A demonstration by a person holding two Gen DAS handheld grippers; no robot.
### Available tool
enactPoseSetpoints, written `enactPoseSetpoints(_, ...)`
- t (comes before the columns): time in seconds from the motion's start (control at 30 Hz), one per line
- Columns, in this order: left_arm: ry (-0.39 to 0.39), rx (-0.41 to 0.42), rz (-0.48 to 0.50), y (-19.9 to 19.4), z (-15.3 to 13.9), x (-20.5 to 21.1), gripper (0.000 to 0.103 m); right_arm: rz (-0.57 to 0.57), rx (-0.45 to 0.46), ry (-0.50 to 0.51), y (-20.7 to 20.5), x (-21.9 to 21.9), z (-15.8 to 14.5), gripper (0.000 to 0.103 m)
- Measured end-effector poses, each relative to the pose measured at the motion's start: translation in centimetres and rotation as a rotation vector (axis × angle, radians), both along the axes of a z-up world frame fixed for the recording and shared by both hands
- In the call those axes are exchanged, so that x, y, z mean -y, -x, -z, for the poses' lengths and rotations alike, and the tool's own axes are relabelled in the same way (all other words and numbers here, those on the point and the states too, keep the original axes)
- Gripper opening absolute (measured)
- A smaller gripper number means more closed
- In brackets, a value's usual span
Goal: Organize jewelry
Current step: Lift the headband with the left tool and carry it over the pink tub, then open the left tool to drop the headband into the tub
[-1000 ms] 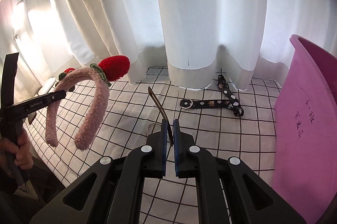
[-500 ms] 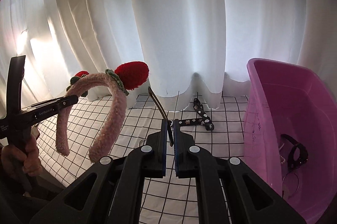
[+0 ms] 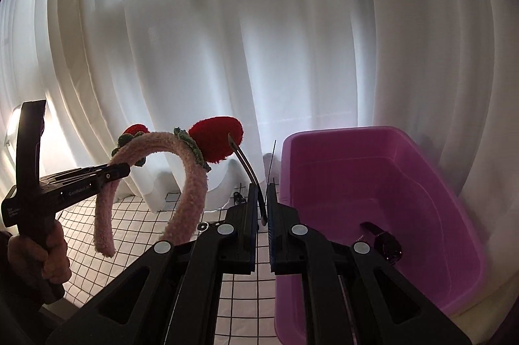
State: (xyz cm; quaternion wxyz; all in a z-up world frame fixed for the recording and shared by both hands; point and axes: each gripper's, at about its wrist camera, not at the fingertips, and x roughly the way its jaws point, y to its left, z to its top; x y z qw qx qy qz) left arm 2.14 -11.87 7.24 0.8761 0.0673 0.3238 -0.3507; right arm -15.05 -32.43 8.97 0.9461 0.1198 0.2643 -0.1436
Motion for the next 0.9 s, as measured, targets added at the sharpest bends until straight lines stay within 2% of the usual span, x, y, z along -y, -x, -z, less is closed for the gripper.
enactPoseSetpoints(0.4, -0.014, 0.038, 0.186, 2.9, -0.5, 12.7, 0.01, 0.217, -0.043, -0.098, 4.6, 8.8, 3.1, 0.006)
enactPoseSetpoints(0.6, -0.083, 0.004, 0.215, 2.8, 1.8, 17.9, 0.01, 0.254, -0.089, -0.137, 4.4, 10.9, 5.4, 0.006)
enactPoseSetpoints(0.8, -0.134, -0.052, 0.235, 2.5, 3.6, 21.0, 0.014, 0.283, -0.14, -0.175, 4.1, 12.7, 7.4, 0.007)
enactPoseSetpoints(0.87, -0.151, -0.067, 0.252, 2.3, 4.0, 21.7, 0.02, 0.274, -0.169, -0.187, 3.8, 13.2, 7.9, 0.018)
enactPoseSetpoints(0.9, -0.163, -0.068, 0.259, 2.4, 4.2, 22.2, 0.028, 0.281, -0.182, -0.182, 3.6, 13.4, 8.0, 0.043)
